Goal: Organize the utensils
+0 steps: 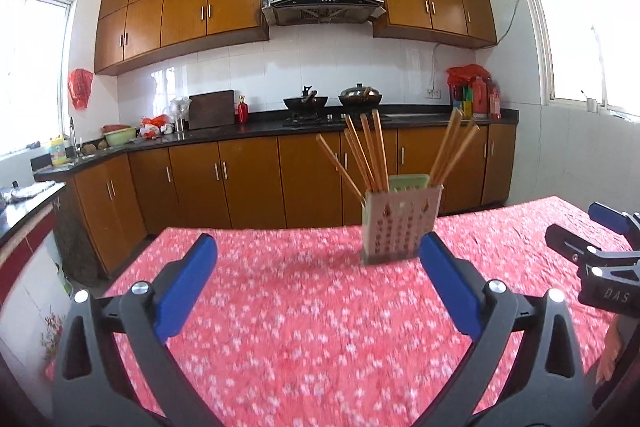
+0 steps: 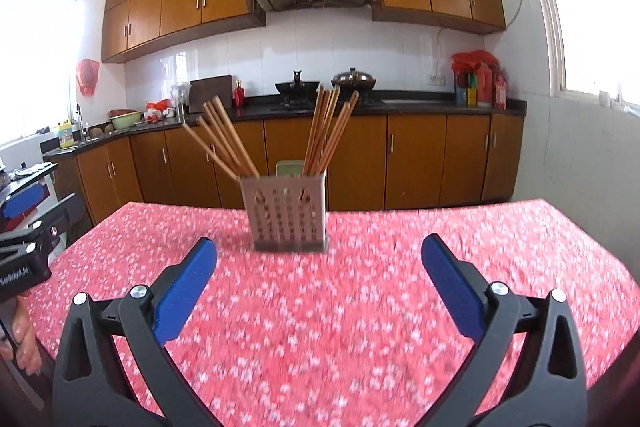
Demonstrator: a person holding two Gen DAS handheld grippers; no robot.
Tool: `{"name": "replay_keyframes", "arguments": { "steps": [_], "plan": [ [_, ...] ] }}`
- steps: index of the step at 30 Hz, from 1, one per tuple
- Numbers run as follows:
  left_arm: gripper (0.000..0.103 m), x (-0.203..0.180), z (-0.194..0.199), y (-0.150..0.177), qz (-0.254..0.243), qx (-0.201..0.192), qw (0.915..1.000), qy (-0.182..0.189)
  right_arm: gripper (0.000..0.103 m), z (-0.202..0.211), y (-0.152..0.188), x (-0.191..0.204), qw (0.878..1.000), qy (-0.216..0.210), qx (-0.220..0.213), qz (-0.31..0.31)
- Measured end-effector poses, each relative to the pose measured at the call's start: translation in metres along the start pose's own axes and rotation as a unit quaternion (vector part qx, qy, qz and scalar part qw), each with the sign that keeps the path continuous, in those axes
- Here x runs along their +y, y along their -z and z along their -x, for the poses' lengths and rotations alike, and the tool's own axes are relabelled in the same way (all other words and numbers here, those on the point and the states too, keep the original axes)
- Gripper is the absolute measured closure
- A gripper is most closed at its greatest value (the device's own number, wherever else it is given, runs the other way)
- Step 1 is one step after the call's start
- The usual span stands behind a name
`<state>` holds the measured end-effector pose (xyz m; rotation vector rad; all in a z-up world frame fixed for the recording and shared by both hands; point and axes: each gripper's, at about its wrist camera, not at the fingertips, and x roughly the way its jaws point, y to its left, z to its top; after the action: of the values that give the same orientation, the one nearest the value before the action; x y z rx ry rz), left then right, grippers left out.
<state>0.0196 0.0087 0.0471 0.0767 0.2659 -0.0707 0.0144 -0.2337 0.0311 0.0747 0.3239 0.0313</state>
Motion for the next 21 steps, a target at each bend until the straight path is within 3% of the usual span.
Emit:
{"name": "replay_keyframes", "arguments": {
  "steps": [9, 21],
  "plan": [
    [0.004, -0.002, 0.002, 0.038, 0.001, 0.031, 0.9995, -0.006, 0.002, 0.008, 0.038, 0.004, 0.999, 0.019, 0.026, 0.011],
    [0.004, 0.0, 0.002, 0.059, 0.004, 0.044, 0.999, 0.002, 0.002, 0.005, 0.052, 0.008, 0.999, 0.025, 0.041, 0.019]
  ]
}}
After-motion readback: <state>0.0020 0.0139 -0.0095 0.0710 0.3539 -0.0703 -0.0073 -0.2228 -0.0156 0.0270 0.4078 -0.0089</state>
